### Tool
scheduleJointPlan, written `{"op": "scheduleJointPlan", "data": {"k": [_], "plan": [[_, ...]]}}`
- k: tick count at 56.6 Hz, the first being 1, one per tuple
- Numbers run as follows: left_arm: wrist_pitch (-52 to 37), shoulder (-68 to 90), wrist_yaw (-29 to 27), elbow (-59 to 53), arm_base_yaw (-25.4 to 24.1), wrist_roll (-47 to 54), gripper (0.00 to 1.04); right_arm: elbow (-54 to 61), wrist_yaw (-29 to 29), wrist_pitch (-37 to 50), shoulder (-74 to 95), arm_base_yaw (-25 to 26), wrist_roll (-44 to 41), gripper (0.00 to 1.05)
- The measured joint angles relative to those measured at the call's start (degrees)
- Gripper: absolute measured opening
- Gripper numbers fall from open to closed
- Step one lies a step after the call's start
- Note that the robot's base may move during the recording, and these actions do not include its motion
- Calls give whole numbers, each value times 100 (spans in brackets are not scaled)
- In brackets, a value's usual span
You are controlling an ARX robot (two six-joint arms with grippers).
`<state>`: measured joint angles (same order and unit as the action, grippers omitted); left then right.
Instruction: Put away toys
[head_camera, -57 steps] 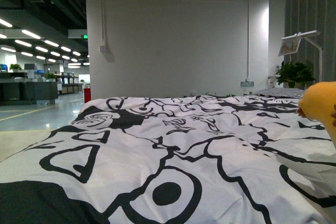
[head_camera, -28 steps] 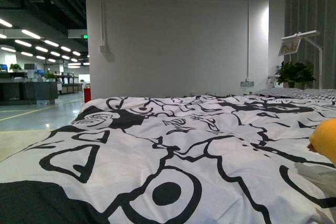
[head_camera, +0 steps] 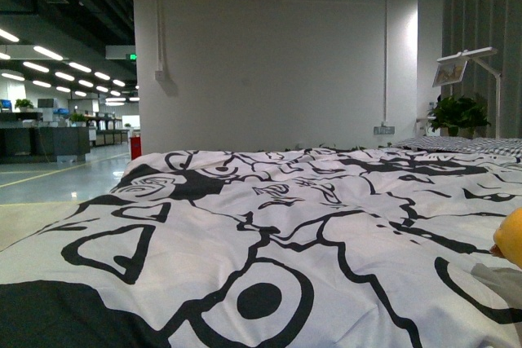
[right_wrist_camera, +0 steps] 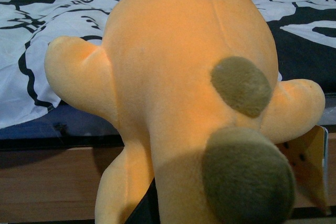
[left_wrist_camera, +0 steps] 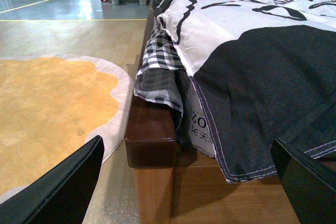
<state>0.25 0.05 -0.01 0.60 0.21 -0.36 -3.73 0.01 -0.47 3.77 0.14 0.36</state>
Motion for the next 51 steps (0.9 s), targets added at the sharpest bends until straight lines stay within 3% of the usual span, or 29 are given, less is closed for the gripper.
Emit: {"op": "scheduleJointPlan", "data": {"k": [51], "plan": [[0,0,0,0,0,0,98,289,0,15,-319,0,0,7]]}}
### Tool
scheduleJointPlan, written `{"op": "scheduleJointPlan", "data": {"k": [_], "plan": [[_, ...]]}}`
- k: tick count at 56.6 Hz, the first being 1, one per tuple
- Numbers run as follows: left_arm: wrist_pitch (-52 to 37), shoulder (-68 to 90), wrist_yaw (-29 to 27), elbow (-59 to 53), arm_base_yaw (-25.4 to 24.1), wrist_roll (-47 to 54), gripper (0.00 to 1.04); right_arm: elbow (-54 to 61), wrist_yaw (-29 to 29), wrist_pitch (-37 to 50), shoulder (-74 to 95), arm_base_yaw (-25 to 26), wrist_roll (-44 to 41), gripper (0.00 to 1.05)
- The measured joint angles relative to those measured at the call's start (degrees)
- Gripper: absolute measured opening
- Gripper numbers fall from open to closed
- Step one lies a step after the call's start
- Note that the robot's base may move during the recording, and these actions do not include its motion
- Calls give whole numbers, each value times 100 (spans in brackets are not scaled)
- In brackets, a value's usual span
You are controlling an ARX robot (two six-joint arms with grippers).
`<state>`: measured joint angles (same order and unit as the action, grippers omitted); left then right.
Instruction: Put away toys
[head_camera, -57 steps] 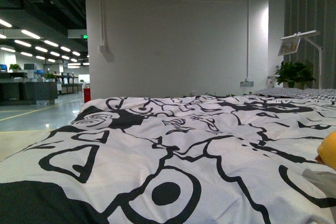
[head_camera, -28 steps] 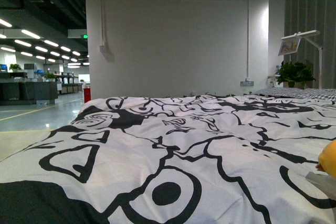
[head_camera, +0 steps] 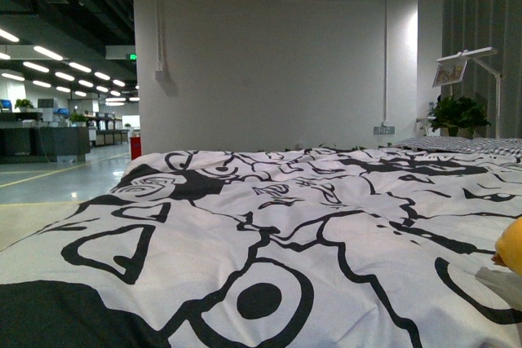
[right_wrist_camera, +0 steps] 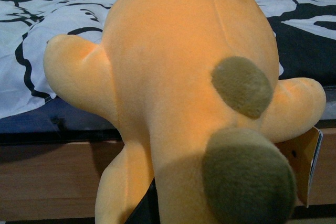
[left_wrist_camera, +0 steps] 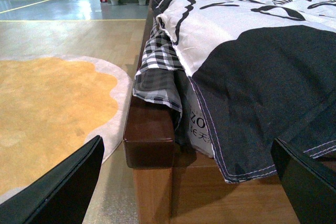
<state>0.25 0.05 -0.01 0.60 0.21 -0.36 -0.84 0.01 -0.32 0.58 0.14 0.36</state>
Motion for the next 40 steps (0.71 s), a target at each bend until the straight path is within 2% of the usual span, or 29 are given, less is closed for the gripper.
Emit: {"op": "scheduleJointPlan", "data": {"k": [40], "plan": [[0,0,-116,0,-20,15,98,0,-9,-2,-4,-15,0,7]]}}
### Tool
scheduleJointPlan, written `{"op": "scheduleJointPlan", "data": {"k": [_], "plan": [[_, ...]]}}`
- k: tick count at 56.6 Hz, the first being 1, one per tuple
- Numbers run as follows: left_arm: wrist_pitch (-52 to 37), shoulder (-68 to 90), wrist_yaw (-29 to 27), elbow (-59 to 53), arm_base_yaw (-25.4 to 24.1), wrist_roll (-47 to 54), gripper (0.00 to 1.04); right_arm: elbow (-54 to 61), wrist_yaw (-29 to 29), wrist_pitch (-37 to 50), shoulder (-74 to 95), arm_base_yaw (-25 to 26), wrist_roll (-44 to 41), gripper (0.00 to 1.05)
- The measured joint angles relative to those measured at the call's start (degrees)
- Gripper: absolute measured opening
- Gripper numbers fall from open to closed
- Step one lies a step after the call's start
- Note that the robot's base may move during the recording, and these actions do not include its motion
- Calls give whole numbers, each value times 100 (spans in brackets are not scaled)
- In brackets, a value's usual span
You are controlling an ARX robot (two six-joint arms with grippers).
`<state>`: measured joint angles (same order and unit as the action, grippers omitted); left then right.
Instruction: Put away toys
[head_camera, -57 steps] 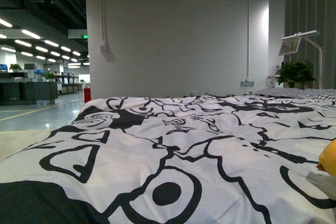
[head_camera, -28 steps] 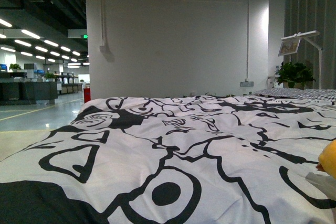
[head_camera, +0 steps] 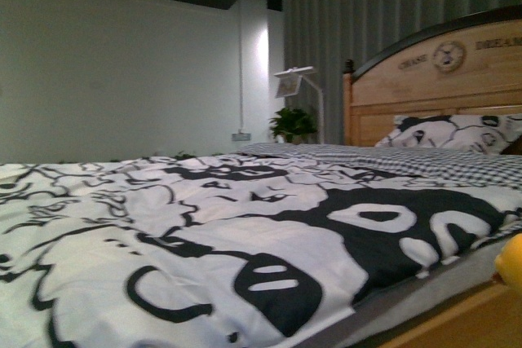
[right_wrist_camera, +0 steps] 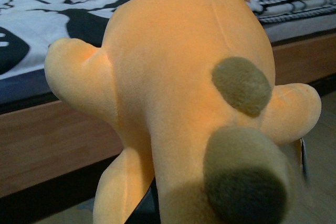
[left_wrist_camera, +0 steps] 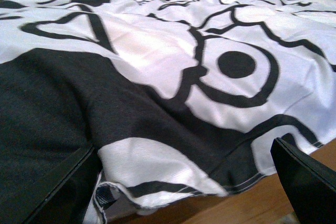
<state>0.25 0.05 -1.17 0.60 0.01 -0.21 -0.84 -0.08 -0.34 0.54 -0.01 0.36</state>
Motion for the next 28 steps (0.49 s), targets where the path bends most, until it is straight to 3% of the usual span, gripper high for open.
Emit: {"op": "scheduleJointPlan", "data": {"k": [28], "plan": [[0,0,122,0,4,0,98,0,7,0,0,-2,0,7]]}}
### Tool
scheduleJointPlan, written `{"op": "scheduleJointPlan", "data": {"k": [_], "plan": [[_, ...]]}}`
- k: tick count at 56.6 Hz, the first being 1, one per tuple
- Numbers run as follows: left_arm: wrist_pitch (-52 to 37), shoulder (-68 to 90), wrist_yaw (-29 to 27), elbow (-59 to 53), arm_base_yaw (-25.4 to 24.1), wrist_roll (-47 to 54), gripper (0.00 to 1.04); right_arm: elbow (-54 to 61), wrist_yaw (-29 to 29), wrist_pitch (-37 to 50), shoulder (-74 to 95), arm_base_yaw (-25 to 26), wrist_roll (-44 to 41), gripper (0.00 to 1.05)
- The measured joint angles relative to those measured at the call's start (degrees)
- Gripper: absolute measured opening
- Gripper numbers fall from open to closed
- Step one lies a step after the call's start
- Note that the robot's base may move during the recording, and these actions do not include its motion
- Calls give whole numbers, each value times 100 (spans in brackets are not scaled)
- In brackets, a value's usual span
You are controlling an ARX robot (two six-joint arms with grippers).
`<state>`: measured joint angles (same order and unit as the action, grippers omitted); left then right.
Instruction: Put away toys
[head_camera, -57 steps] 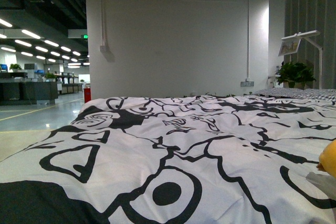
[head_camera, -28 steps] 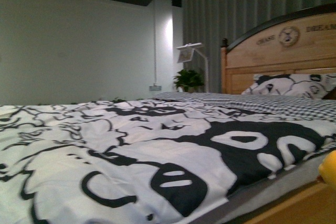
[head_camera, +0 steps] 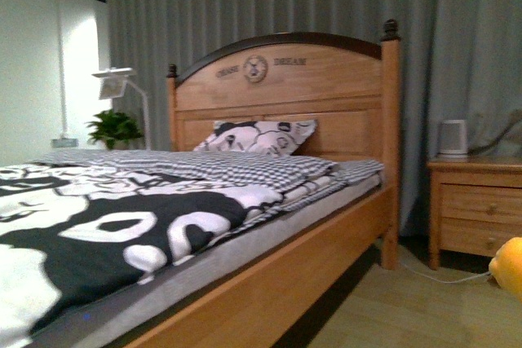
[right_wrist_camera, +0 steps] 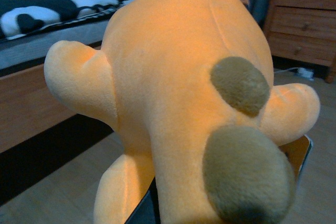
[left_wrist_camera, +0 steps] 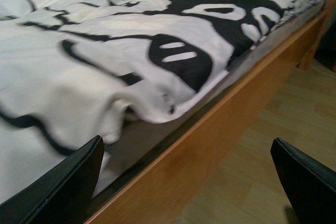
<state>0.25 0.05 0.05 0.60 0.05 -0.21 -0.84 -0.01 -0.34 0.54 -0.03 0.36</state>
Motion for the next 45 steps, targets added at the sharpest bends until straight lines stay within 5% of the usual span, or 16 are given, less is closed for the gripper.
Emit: {"op": "scheduleJointPlan", "data": {"k": [45], "plan": [[0,7,15,0,4,0,98,2,-72,2,-11,11,-4,7]]}}
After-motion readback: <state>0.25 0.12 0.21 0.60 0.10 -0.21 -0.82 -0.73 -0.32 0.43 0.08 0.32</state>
